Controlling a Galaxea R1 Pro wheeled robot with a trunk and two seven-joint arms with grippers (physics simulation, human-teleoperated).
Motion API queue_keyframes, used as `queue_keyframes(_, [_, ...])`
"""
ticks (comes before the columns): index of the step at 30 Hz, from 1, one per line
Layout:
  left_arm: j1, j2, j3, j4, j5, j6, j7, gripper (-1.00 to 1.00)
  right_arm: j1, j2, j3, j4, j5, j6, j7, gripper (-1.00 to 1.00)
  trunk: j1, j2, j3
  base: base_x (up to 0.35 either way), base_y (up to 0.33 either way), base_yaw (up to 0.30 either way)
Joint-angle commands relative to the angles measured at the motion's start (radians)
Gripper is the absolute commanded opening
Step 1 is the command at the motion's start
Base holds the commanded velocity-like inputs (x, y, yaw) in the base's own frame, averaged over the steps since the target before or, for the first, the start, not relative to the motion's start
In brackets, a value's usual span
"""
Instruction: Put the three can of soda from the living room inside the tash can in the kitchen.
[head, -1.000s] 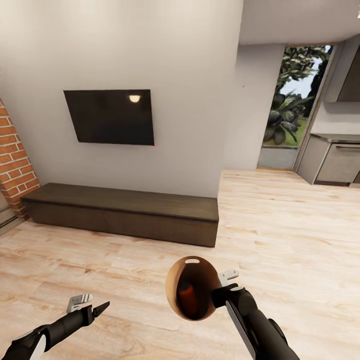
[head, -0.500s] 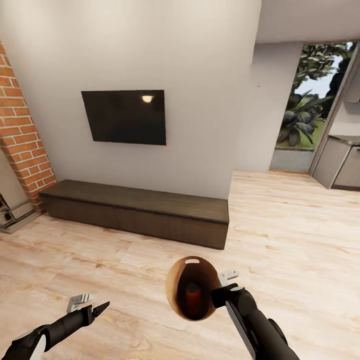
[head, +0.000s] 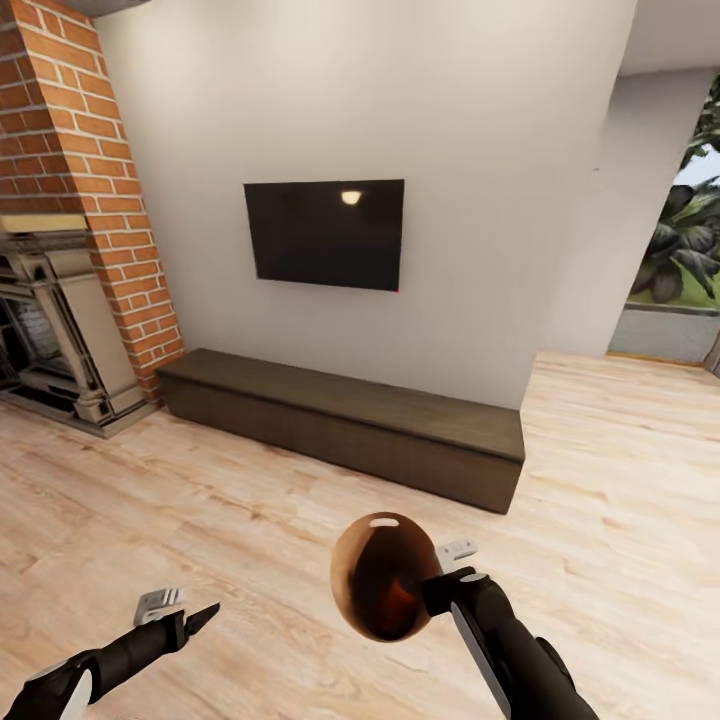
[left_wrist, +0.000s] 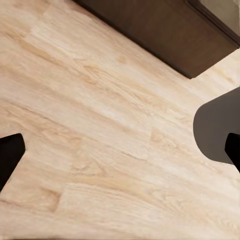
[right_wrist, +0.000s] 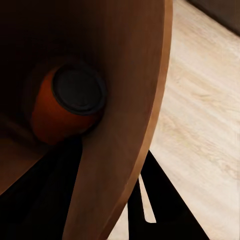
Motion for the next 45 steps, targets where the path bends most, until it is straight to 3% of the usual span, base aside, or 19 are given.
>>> queue_keyframes(1, [0.000,0.000,0.000,0.000,0.000,0.000,0.000,1.00,-0.001,0.000,0.000,-0.001,-0.004,0.000,0.000,-1.00,0.000,0.000,0.000,0.113,0.252,0.288])
queue_keyframes(15, [0.000,0.000,-0.001,0.000,0.000,0.000,0.000,1.00,0.000,0.000,0.000,-0.001,-0.001,0.000,0.000,-1.00,0.000,0.000,0.000,0.251,0.209,0.288])
queue_keyframes(30, [0.000,0.000,-0.001,0.000,0.000,0.001,-0.001,1.00,0.000,0.000,0.002,-0.001,-0.001,0.000,0.000,-1.00,0.000,0.000,0.000,0.278,0.084,0.288])
queue_keyframes(45, [0.000,0.000,0.000,0.000,0.000,0.001,-0.005,1.00,0.000,0.000,0.002,-0.001,-0.001,0.000,-0.001,-1.00,0.000,0.000,0.000,0.217,0.245,0.288])
